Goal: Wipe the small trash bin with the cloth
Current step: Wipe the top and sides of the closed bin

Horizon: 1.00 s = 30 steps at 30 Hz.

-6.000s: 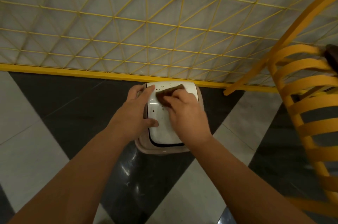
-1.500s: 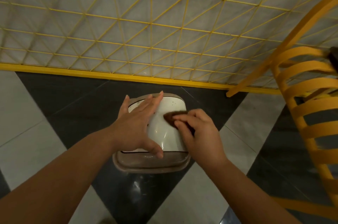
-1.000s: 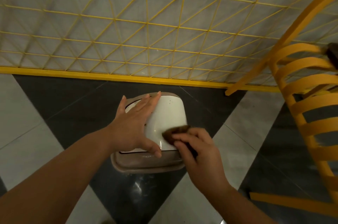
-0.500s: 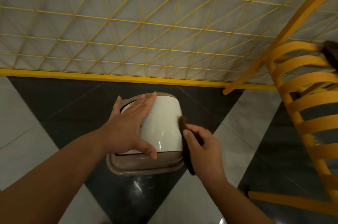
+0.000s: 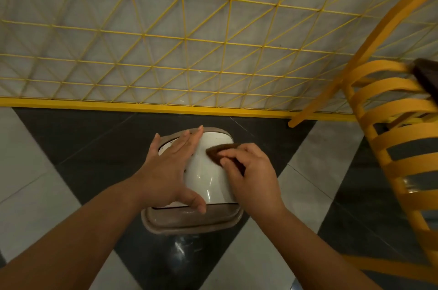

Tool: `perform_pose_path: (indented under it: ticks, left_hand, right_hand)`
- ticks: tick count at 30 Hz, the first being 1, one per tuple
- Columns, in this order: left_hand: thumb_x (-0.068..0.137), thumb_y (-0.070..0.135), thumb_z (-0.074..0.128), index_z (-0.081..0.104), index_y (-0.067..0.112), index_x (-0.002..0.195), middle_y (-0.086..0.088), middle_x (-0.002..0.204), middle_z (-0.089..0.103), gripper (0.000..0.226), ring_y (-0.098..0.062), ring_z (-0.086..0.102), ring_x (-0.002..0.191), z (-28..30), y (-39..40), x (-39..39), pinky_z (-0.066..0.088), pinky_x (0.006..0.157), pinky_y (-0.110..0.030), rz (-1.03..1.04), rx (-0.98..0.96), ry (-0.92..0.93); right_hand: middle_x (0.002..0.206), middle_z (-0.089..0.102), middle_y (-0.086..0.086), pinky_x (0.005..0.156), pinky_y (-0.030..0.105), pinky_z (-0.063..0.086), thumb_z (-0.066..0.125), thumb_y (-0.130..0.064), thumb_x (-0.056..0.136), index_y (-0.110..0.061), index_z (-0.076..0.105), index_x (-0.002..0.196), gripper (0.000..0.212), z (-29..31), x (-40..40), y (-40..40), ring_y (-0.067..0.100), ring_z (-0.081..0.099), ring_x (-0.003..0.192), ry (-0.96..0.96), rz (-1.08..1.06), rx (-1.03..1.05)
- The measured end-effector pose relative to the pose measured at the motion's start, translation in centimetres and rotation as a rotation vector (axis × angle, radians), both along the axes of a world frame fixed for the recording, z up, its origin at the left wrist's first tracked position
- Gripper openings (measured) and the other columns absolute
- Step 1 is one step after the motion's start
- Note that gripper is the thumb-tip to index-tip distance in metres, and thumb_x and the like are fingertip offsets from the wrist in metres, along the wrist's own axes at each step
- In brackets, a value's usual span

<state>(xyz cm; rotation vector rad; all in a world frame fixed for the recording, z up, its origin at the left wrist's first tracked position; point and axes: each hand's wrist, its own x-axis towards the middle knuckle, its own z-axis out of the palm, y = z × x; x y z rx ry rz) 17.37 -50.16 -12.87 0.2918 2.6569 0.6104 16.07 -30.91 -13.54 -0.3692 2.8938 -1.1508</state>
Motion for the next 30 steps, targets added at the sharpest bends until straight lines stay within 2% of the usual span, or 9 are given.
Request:
perform_pose_path:
  ticks: [3,6,11,14,16,21,24,27,30]
  left_hand:
    - [0.041,0.079,0.07,-0.029,0.037,0.144,0.014,0.161,-0.006,0.149,0.006,-0.023,0.136,-0.1,0.1,-0.2,-0.025,0.111,-0.048,0.002,-0.014,0.011]
    - [0.036,0.084,0.065,-0.03,0.038,0.143,0.015,0.161,-0.008,0.15,0.004,-0.02,0.139,-0.1,0.3,-0.5,-0.025,0.111,-0.049,0.001,-0.025,0.011]
    - [0.038,0.085,0.063,-0.03,0.042,0.142,0.029,0.146,-0.019,0.146,0.008,-0.029,0.133,-0.4,-0.1,-0.2,-0.025,0.111,-0.048,-0.004,0.001,0.001]
    - [0.041,0.089,0.057,-0.032,0.046,0.136,0.036,0.136,-0.039,0.137,0.016,-0.042,0.122,-0.6,-0.2,-0.3,-0.027,0.108,-0.047,-0.056,-0.022,0.019]
    - [0.041,0.091,0.051,-0.034,0.048,0.133,0.039,0.132,-0.044,0.133,0.017,-0.044,0.12,-0.6,-0.3,-0.3,-0.027,0.107,-0.047,-0.073,-0.034,0.022]
    - [0.041,0.091,0.052,-0.03,0.048,0.135,0.041,0.129,-0.044,0.132,0.019,-0.044,0.119,-0.3,-0.3,-0.5,-0.026,0.107,-0.047,-0.071,-0.024,0.01]
    - [0.036,0.095,0.046,-0.03,0.049,0.135,0.04,0.132,-0.042,0.133,0.017,-0.042,0.122,-0.3,-0.3,-0.5,-0.024,0.109,-0.05,-0.066,-0.035,0.004]
    - [0.037,0.094,0.049,-0.031,0.05,0.134,0.038,0.135,-0.04,0.134,0.014,-0.038,0.127,-0.6,-0.3,-0.4,-0.023,0.11,-0.051,-0.054,-0.037,0.011]
    - [0.039,0.092,0.052,-0.032,0.05,0.134,0.039,0.135,-0.04,0.134,0.012,-0.036,0.129,-0.6,-0.4,-0.4,-0.023,0.111,-0.05,-0.046,-0.034,0.016]
  right_hand:
    - [0.1,0.051,-0.013,0.078,0.018,0.041,0.059,-0.032,0.09,-0.033,0.069,0.105,0.018,0.1,-1.5,-0.6,0.006,0.047,0.096,0.045,0.046,0.07]
    - [0.1,0.052,-0.01,0.083,0.026,0.044,0.059,-0.03,0.09,-0.03,0.07,0.104,0.018,-0.1,-4.3,-1.5,0.009,0.051,0.096,-0.069,-0.098,-0.06]
    - [0.106,0.056,-0.012,0.082,0.013,0.041,0.056,-0.03,0.091,-0.034,0.065,0.105,0.017,-1.5,-1.7,-0.7,-0.003,0.051,0.093,-0.141,-0.227,-0.212]
    - [0.108,0.052,-0.021,0.09,0.021,0.045,0.05,-0.037,0.089,-0.043,0.06,0.102,0.017,-2.7,4.2,1.4,-0.003,0.05,0.102,-0.07,-0.179,-0.199]
    - [0.111,0.05,-0.025,0.092,0.014,0.039,0.047,-0.042,0.088,-0.049,0.057,0.103,0.02,-2.9,7.3,2.0,0.001,0.048,0.108,-0.019,-0.102,-0.168]
    - [0.111,0.049,-0.018,0.087,0.006,0.031,0.053,-0.032,0.09,-0.039,0.062,0.108,0.021,-1.4,2.1,0.4,-0.002,0.043,0.105,0.006,-0.053,-0.112]
    - [0.11,0.054,-0.013,0.088,0.014,0.038,0.055,-0.026,0.092,-0.036,0.063,0.104,0.018,-2.3,-1.9,-0.4,-0.004,0.049,0.098,-0.188,-0.218,-0.287]
    - [0.104,0.063,-0.013,0.094,0.034,0.048,0.051,-0.028,0.094,-0.033,0.063,0.106,0.018,-3.9,-1.1,0.5,0.001,0.056,0.096,-0.457,-0.373,-0.415]
    - [0.1,0.063,-0.016,0.094,0.032,0.048,0.049,-0.028,0.096,-0.035,0.061,0.104,0.017,-3.8,2.8,1.8,0.0,0.056,0.093,-0.549,-0.421,-0.45]
